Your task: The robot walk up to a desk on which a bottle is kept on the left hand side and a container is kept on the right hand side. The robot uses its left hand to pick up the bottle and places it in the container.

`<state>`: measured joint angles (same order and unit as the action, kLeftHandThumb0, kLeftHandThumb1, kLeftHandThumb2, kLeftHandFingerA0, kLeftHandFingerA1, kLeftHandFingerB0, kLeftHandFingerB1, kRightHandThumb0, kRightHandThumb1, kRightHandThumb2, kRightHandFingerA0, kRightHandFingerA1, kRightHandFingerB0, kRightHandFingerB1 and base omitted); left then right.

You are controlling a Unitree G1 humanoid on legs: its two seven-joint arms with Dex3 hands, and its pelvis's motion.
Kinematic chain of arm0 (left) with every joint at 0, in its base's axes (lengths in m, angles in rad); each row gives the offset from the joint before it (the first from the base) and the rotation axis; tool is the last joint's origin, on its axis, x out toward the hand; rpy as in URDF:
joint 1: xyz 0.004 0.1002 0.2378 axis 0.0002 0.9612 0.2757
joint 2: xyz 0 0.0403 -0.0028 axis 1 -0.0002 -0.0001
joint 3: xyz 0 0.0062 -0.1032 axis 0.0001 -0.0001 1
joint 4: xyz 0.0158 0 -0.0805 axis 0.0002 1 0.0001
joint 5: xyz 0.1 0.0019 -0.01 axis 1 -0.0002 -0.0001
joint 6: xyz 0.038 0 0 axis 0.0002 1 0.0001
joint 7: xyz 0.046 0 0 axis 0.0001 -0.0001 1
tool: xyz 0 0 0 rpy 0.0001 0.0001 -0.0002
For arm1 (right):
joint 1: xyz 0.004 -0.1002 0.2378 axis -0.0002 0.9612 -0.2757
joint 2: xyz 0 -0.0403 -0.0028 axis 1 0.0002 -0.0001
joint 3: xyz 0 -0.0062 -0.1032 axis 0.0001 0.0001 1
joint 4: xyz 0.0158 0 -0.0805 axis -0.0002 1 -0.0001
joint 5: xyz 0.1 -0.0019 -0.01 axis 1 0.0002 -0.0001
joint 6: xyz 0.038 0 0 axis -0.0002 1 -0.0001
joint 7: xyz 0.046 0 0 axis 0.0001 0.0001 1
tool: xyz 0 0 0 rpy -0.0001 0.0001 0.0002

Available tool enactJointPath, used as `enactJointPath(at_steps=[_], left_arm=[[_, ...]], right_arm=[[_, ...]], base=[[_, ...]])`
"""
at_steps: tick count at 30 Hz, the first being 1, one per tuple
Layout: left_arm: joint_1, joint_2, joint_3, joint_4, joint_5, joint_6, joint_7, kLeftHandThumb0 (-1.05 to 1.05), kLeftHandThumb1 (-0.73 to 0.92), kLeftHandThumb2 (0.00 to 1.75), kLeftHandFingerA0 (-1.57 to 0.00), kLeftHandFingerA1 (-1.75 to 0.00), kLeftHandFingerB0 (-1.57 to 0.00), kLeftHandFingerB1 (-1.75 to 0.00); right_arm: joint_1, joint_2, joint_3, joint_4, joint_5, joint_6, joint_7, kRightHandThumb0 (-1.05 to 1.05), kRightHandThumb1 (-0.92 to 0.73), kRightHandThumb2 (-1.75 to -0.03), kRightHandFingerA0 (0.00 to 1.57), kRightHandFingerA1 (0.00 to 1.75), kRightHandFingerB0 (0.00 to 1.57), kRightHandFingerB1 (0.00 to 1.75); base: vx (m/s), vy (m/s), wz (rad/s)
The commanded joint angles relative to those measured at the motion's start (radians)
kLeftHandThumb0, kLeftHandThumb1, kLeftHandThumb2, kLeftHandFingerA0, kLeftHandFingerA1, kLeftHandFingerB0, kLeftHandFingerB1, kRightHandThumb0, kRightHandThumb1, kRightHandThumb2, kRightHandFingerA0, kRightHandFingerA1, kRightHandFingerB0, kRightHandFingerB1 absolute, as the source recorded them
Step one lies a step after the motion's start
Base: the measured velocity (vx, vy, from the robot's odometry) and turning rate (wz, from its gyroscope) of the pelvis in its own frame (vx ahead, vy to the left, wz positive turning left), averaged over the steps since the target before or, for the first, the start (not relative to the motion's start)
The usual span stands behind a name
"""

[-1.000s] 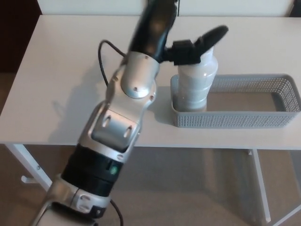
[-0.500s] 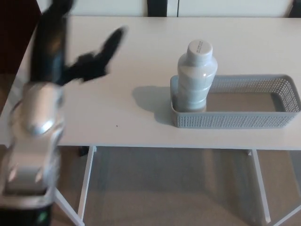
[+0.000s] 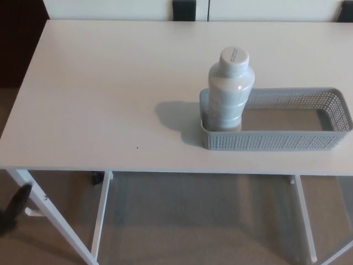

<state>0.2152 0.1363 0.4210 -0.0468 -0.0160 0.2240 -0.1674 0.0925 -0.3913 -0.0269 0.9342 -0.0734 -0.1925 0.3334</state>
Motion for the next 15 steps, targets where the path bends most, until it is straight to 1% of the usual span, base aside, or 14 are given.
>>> enactJointPath(at_steps=[1, 2, 3, 4, 5, 7, 8, 9, 10, 11, 12, 13, 14, 15], left_arm=[[0.255, 0.472, 0.222, 0.801, -0.317, -0.16, -1.1, -0.66, 0.47, 0.55, -0.31, -0.34, -0.33, -0.32], [0.25, 0.487, 0.214, 0.834, -0.309, -0.159, -1.114, -0.66, 0.47, 0.55, -0.31, -0.34, -0.33, -0.32], [0.24, 0.491, 0.219, 0.882, -0.3, -0.148, -1.085, -0.66, 0.49, 0.56, -0.31, -0.35, -0.29, -0.3], [0.232, 0.494, 0.224, 0.917, -0.294, -0.14, -1.064, -0.66, 0.49, 0.56, -0.31, -0.35, -0.29, -0.3], [0.221, 0.483, 0.244, 0.982, -0.29, -0.123, -0.998, -0.56, 0.58, 0.57, -0.34, -0.35, -0.32, -0.3], [0.21, 0.469, 0.266, 1.052, -0.29, -0.108, -0.928, -0.56, 0.58, 0.57, -0.34, -0.35, -0.32, -0.3], [0.197, 0.455, 0.254, 1.094, -0.258, -0.126, -0.801, -0.62, 0.58, 0.59, -0.33, -0.33, -0.36, -0.32], [0.192, 0.452, 0.248, 1.106, -0.249, -0.133, -0.77, -0.62, 0.58, 0.59, -0.33, -0.33, -0.36, -0.32], [0.184, 0.442, 0.234, 1.117, -0.23, -0.144, -0.708, -0.6, 0.64, 0.6, -0.26, -0.32, -0.28, -0.3], [0.177, 0.436, 0.225, 1.124, -0.219, -0.151, -0.675, -0.6, 0.64, 0.6, -0.26, -0.32, -0.28, -0.3], [0.154, 0.407, 0.191, 1.118, -0.184, -0.155, -0.587, -0.36, 0.36, 0.95, -0.01, -0.49, 0.0, -0.47], [0.117, 0.377, 0.153, 1.105, -0.153, -0.153, -0.518, -0.36, 0.39, 0.97, -0.01, -0.49, 0.0, -0.46], [0.091, 0.359, 0.129, 1.099, -0.134, -0.152, -0.479, -0.36, 0.39, 0.97, -0.01, -0.49, 0.0, -0.46], [0.091, 0.359, 0.129, 1.099, -0.134, -0.152, -0.479, -0.36, 0.39, 0.97, -0.01, -0.49, 0.0, -0.46]], right_arm=[[0.031, -0.004, -0.089, 0.005, 0.063, -0.034, -0.082, -0.39, -0.68, -0.6, 0.68, 0.47, 0.56, 0.42], [0.029, -0.004, -0.091, 0.008, 0.064, -0.034, -0.083, -0.39, -0.68, -0.6, 0.68, 0.47, 0.56, 0.42], [0.03, -0.003, -0.096, 0.004, 0.069, -0.028, -0.087, -0.39, -0.68, -0.6, 0.65, 0.46, 0.56, 0.42], [0.031, -0.002, -0.101, 0.001, 0.073, -0.023, -0.09, -0.39, -0.68, -0.6, 0.65, 0.46, 0.56, 0.42], [0.03, -0.002, -0.112, 0.0, 0.083, -0.014, -0.091, -0.39, -0.69, -0.61, 0.66, 0.45, 0.54, 0.41], [0.03, -0.003, -0.124, 0.002, 0.093, -0.005, -0.091, -0.39, -0.69, -0.61, 0.66, 0.45, 0.54, 0.41], [0.017, -0.001, -0.136, 0.009, 0.107, 0.001, -0.085, -0.38, -0.69, -0.61, 0.66, 0.45, 0.54, 0.4], [0.014, 0.0, -0.14, 0.011, 0.109, 0.002, -0.084, -0.38, -0.69, -0.61, 0.66, 0.45, 0.54, 0.4], [0.011, 0.0, -0.143, 0.014, 0.112, 0.004, -0.082, -0.38, -0.69, -0.61, 0.66, 0.46, 0.54, 0.41], [0.01, 0.0, -0.144, 0.015, 0.112, 0.004, -0.081, -0.38, -0.69, -0.61, 0.66, 0.46, 0.54, 0.41], [0.013, 0.003, -0.144, 0.011, 0.112, 0.004, -0.075, -0.38, -0.67, -0.6, 0.64, 0.45, 0.52, 0.4], [0.011, 0.007, -0.144, 0.008, 0.113, 0.006, -0.075, -0.37, -0.68, -0.61, 0.65, 0.46, 0.53, 0.41], [0.01, 0.011, -0.144, 0.006, 0.112, 0.007, -0.074, -0.37, -0.68, -0.61, 0.65, 0.46, 0.53, 0.41], [0.01, 0.011, -0.144, 0.006, 0.112, 0.007, -0.074, -0.37, -0.68, -0.61, 0.65, 0.46, 0.53, 0.41]], base=[[0.0, 0.0, 0.0], [0.0, 0.0, 0.0], [0.0, 0.0, 0.0], [0.0, 0.0, 0.0], [0.0, 0.0, 0.0], [0.0, 0.0, 0.0], [0.0, 0.0, 0.0], [0.0, 0.0, 0.0], [0.0, 0.0, 0.0], [0.0, 0.0, 0.0], [0.0, 0.0, 0.0], [0.0, 0.0, 0.0], [0.0, 0.0, 0.0], [0.0, 0.0, 0.0]])
